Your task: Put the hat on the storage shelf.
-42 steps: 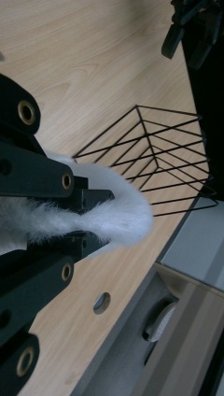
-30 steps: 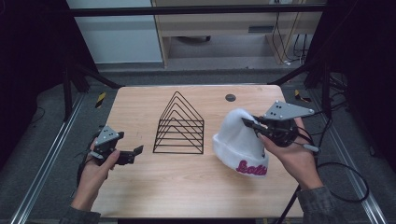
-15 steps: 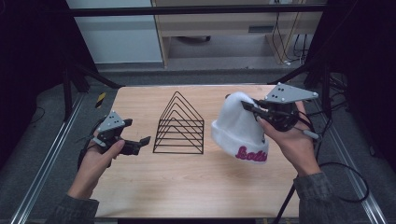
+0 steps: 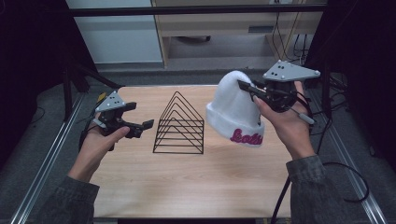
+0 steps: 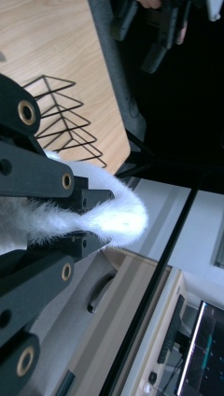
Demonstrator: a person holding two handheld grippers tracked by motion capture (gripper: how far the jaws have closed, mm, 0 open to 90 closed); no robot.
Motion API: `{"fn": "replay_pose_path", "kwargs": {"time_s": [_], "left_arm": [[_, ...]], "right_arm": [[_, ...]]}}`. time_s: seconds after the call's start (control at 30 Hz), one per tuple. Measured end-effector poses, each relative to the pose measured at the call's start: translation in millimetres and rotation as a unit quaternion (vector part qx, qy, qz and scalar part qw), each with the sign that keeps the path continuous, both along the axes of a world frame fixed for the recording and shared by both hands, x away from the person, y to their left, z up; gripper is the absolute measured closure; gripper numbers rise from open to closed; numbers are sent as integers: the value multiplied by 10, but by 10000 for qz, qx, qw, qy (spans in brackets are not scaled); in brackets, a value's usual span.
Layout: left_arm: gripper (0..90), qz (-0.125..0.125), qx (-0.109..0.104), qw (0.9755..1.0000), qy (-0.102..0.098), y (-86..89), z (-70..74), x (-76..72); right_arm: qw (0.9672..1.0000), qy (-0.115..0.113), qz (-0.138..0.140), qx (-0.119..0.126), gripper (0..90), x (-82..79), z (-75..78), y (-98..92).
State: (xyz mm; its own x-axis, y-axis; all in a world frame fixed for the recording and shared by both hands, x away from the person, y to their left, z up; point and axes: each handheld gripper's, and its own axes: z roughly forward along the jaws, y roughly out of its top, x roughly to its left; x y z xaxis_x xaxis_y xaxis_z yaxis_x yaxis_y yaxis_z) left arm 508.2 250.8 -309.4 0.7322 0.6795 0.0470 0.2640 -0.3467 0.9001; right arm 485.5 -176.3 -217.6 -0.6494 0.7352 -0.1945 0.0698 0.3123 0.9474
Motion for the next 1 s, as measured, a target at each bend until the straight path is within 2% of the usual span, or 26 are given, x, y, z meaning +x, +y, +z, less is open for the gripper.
{"fn": "replay_pose_path", "kwargs": {"time_s": [0.2,0.3,0.4,0.63,0.9,1.0], "left_arm": [[66,-121,-20,9999,-70,-92,1,-13],[110,-96,-64,9997,-199,-130,26,-23],[140,-140,-133,9995,-247,-148,45,-22],[152,-351,-204,9989,-237,-231,63,-5],[158,-505,-211,9982,-245,-335,62,26],[175,-545,-308,9977,-244,-397,89,68]], "right_arm": [[9998,-165,26,96,832,-36,117,74],[9997,-214,66,117,832,-45,159,117],[9995,-240,112,159,832,-48,192,155],[9981,-378,355,342,832,-46,329,340],[9965,-494,550,397,832,-9,434,534],[9951,-527,695,474,832,31,482,655]]}}
